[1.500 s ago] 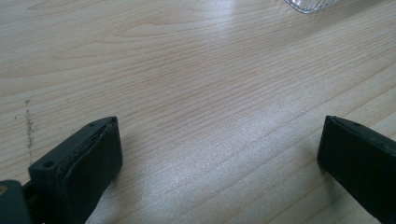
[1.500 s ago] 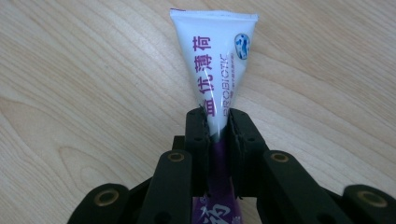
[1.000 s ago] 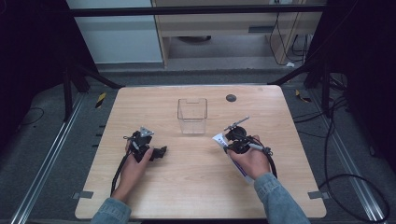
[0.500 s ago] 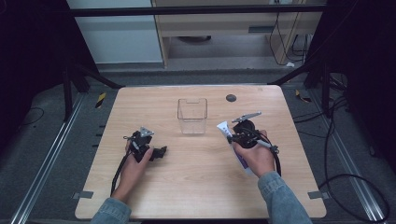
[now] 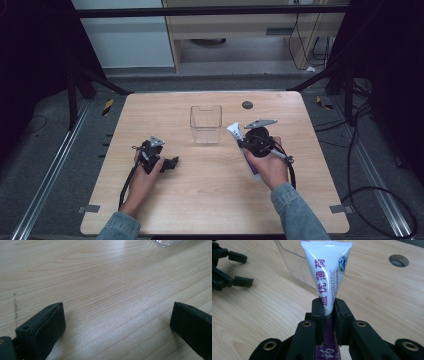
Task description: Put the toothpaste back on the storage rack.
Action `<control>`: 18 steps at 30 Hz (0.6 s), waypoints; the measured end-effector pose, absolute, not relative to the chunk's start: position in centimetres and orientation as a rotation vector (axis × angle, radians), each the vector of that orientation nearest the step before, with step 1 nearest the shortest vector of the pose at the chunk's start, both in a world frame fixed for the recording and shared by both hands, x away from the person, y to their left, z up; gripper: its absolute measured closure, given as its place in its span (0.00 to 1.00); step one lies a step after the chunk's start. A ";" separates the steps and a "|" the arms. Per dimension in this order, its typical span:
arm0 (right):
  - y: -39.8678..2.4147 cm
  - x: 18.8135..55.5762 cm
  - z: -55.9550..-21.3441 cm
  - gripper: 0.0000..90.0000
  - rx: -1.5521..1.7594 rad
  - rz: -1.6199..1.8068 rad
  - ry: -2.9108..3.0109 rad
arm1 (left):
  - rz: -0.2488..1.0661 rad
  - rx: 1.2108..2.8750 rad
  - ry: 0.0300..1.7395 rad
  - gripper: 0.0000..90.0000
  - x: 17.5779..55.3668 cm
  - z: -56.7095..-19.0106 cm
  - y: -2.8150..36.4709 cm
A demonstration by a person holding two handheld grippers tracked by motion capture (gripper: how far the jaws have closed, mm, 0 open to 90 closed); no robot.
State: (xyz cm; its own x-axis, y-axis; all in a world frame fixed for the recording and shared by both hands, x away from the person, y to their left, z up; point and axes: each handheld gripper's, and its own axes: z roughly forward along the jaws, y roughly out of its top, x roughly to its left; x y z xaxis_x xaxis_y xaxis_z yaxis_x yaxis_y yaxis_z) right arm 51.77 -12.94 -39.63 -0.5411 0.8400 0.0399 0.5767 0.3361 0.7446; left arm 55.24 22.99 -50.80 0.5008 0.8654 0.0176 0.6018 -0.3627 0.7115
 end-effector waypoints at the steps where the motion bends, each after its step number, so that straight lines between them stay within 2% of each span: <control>1: -12.6 51.7 -39.6 0.89 1.256 1.074 2.237 | 0.522 2.094 1.200 0.00 55.2 -50.8 23.0; 18: -11.2 52.1 -38.2 0.89 1.236 1.186 2.173 | 0.523 2.097 1.200 0.00 55.2 -50.8 23.0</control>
